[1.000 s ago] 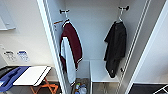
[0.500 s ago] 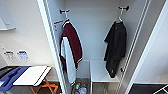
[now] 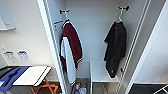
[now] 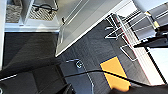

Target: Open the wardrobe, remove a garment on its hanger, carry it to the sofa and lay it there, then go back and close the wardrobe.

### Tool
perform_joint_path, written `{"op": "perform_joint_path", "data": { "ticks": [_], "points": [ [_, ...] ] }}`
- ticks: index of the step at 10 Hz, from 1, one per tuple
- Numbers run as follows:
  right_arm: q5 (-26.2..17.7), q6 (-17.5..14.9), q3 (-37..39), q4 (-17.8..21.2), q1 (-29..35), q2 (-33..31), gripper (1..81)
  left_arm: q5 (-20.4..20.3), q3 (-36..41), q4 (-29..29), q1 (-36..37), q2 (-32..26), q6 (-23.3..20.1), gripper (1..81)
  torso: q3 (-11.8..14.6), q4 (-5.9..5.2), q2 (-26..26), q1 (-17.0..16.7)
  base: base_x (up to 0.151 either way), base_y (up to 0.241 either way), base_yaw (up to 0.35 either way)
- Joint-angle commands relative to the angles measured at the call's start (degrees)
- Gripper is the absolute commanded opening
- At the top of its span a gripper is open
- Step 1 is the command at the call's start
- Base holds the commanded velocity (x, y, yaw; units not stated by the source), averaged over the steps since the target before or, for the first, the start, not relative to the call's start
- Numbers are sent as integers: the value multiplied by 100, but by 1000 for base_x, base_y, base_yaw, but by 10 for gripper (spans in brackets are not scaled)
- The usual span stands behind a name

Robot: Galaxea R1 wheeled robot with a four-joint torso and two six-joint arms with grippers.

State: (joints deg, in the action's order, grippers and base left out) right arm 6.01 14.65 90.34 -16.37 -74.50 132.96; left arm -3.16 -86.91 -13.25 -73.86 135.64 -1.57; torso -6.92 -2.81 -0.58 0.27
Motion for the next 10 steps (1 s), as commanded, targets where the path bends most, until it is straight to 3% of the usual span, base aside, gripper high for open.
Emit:
{"op": "perform_joint_path", "data": {
  "ticks": [1, 3, 7, 10],
  "points": [
    [-162, 82, 246, 55, 88, 119, 811, -203, -46, -37, 306, -54, -106, 811, 0, 0, 0, 0, 0, 0, 0],
    [-179, 73, 544, 46, 35, 303, 811, -326, -186, -81, 464, -29, -458, 811, 0, 0, 0, 0, 0, 0, 0],
    [-241, 73, 1255, 38, -246, 628, 811, -238, -652, -406, 781, 209, -484, 811, 0, 0, -2, -2, 0, 0, 0],
    [-170, 73, 1958, 38, -501, 1006, 811, -71, -1213, -354, 825, 726, -449, 811, 2, 0, -2, -2, 0, 0, 0]
  ]
}}
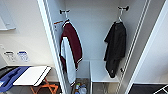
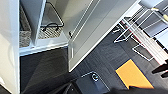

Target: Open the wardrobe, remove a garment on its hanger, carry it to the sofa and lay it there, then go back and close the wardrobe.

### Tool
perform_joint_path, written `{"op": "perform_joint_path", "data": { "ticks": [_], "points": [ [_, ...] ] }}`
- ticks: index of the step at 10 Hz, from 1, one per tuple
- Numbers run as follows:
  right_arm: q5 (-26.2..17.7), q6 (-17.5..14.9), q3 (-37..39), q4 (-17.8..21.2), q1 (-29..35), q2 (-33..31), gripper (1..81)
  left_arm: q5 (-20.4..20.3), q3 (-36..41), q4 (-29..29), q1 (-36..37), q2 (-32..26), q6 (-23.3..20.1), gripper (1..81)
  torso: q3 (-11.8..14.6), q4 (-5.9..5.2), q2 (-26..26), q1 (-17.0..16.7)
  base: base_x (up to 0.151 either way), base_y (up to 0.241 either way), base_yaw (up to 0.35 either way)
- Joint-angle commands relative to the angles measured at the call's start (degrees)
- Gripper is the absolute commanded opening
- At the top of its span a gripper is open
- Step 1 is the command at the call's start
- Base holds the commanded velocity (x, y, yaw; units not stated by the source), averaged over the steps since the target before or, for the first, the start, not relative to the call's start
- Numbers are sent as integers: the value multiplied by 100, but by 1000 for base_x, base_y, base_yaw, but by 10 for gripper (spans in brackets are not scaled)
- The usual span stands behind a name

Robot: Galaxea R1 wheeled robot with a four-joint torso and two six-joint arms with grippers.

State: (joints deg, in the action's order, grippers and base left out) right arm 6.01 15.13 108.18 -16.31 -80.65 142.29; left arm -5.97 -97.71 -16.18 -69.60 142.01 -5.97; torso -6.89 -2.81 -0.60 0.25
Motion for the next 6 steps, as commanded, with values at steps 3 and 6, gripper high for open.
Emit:
{"op": "perform_joint_path", "data": {
  "ticks": [3, 6],
  "points": [
    [-170, 25, 422, 40, 36, 303, 811, 97, -1064, 69, 398, 802, 200, 811, 0, 0, 0, 0, 0, 0, 0],
    [-170, 25, 405, 40, 18, 373, 811, -552, -1802, 193, 398, 1408, 876, 811, 0, 0, 0, 0, 0, 0, 0]
  ]
}}
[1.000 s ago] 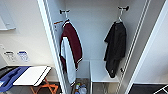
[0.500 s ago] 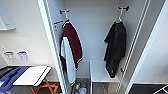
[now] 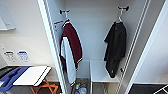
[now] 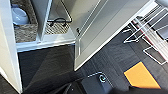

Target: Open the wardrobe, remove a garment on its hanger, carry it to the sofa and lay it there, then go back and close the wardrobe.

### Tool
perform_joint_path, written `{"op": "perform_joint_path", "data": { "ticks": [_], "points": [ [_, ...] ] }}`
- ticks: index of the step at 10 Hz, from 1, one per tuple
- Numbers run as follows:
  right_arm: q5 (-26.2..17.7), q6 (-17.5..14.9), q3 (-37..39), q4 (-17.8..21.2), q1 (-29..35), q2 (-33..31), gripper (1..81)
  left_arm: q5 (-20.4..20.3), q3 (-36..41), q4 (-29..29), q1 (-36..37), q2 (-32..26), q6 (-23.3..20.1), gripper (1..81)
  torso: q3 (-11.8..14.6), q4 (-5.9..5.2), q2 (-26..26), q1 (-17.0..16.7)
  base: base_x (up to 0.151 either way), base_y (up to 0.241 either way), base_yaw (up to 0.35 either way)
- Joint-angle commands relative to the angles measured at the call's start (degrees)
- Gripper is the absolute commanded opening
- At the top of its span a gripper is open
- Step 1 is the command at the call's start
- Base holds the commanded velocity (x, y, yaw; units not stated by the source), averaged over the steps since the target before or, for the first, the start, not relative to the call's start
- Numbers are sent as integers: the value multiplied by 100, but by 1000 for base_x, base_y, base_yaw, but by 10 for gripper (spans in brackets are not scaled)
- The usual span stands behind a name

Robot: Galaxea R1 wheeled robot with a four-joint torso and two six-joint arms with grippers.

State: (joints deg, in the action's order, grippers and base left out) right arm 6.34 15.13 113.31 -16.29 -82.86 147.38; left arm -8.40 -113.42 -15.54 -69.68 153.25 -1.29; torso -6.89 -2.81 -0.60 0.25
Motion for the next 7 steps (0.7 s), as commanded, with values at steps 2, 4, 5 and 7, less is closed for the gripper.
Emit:
{"op": "perform_joint_path", "data": {
  "ticks": [2, 4, 5, 7],
  "points": [
    [-203, 25, -82, 47, 229, -93, 811, -865, -787, 130, 407, 760, 859, 811, 0, 0, 0, 0, 0, 0, 0],
    [-203, 34, -82, 47, 221, -93, 811, -1348, -1323, 130, 407, 1173, 1210, 811, 0, 0, 0, 0, 0, 0, 0],
    [-203, 34, -82, 47, 221, -93, 811, -1644, -1549, 139, 415, 1321, 1514, 811, 0, 0, 0, 0, 0, 0, 0],
    [-203, 34, -152, 55, 265, -101, 811, -2085, -2033, 401, 451, 1542, 2105, 811, 0, 0, 0, 0, 0, 0, 0]
  ]
}}
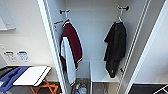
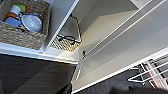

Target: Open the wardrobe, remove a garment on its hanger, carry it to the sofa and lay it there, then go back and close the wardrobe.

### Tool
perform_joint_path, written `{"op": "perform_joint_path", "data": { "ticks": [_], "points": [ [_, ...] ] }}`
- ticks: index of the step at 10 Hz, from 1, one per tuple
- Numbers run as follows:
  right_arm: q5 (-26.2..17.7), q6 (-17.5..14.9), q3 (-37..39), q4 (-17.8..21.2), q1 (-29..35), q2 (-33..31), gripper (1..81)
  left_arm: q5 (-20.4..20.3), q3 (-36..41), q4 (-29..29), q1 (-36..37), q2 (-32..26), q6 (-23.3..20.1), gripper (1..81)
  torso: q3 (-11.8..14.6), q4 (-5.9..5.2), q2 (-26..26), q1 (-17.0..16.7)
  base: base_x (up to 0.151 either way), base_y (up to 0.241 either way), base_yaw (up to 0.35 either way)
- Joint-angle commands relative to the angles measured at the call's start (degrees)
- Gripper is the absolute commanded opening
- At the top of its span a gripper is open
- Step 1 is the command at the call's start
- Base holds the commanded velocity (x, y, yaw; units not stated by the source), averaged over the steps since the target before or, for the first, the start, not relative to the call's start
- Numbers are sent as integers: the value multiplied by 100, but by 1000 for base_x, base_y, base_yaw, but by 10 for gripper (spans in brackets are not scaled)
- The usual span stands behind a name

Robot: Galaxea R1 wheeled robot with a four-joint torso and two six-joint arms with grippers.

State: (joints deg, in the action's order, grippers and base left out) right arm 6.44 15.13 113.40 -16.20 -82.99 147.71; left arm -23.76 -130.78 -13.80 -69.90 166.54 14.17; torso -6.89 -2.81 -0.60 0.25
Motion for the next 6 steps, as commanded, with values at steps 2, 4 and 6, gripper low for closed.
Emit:
{"op": "perform_joint_path", "data": {
  "ticks": [2, 4, 6],
  "points": [
    [-213, 34, -231, 56, 287, -152, 811, -1017, -721, 545, 473, 478, 693, 811, 0, 0, 0, 0, 0, 0, 0],
    [-204, 43, -267, 64, 296, -152, 811, -1720, -1143, 1195, 464, 794, 675, 811, 0, 0, 0, 0, 0, 0, 0],
    [-204, 43, -406, 64, 314, -169, 811, -1974, -1752, 1884, 516, 1178, 631, 811, 0, 0, 0, 0, 0, 0, 0]
  ]
}}
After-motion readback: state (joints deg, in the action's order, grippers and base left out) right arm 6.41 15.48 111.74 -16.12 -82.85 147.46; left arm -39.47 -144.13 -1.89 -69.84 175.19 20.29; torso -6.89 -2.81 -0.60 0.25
